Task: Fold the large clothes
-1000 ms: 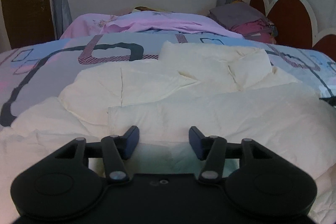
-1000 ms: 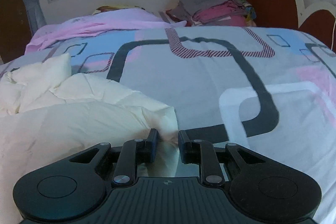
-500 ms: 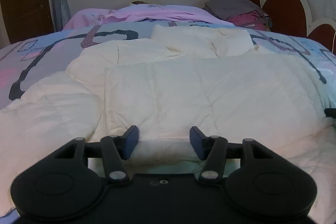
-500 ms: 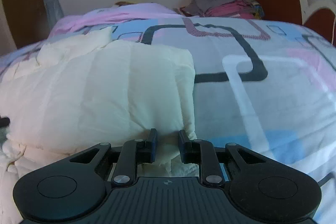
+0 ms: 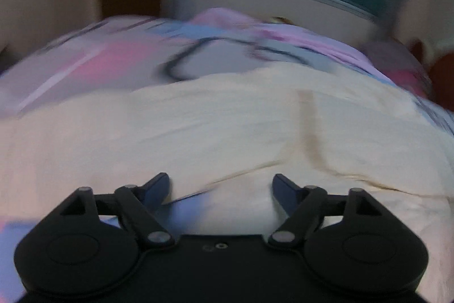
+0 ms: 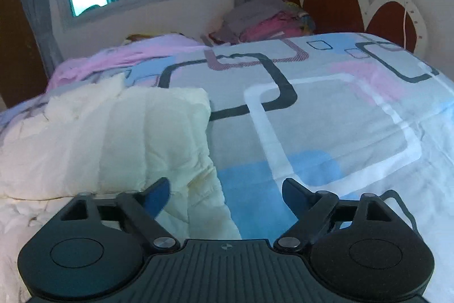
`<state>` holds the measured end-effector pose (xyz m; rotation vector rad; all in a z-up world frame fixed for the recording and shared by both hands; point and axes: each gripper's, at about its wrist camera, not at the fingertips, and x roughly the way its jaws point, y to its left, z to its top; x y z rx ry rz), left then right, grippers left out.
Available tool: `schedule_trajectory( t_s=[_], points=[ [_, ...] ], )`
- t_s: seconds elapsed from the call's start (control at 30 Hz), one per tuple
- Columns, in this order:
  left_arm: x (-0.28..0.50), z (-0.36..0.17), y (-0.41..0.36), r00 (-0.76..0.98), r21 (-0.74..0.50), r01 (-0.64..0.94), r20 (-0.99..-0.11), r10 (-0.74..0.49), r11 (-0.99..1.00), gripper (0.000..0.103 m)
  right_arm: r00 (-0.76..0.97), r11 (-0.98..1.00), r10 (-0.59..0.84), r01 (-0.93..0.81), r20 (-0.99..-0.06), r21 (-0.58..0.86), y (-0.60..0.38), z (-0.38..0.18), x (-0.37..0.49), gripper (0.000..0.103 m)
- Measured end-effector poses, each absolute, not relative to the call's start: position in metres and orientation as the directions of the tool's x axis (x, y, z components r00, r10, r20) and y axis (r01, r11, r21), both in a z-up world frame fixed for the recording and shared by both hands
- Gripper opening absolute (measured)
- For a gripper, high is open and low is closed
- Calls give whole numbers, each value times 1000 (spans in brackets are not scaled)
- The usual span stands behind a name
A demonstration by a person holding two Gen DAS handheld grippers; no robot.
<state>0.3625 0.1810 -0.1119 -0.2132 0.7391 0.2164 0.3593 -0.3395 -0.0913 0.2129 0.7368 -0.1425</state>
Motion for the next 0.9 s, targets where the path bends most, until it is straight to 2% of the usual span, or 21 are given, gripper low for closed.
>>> schedule_trajectory(
  t_s=[0.17,0.2,0.33,0.57,0.63,0.7,0.73,0.8,0.9],
  points=[
    [302,-124,261,683,-306,-495,-716,146,813,62,731,976,-31,170,-682,138,-325,-92,369,83],
    [291,-125,272,693,-338,-514,-705,149,788,57,728,978,-29,163,-685,133,-320,-93,372,83],
    [270,-121,303,690,-362,-589,-692,215,723,57,732,980,-22,149,-681,129,-304,-94,382,83],
    [266,-127,362,714,-497,-662,-647,268,562,57,736,969,-51,200,-675,145,-300,-87,394,83],
    [269,-132,372,730,-541,-662,-624,281,519,57,734,964,-48,212,-677,162,-303,-86,396,66],
    [274,-133,376,730,-541,-664,-618,292,516,57,725,959,-43,224,-687,176,-306,-88,398,37],
    [281,-130,374,731,-525,-658,-618,291,540,46,721,958,-35,220,-692,181,-307,-88,399,34],
    [299,-119,363,744,-479,-624,-604,284,618,12,724,962,-41,215,-689,168,-305,-88,401,34],
    [314,-94,336,790,-423,-547,-547,278,722,11,730,967,-49,205,-682,149,-301,-87,404,34]
  ],
)
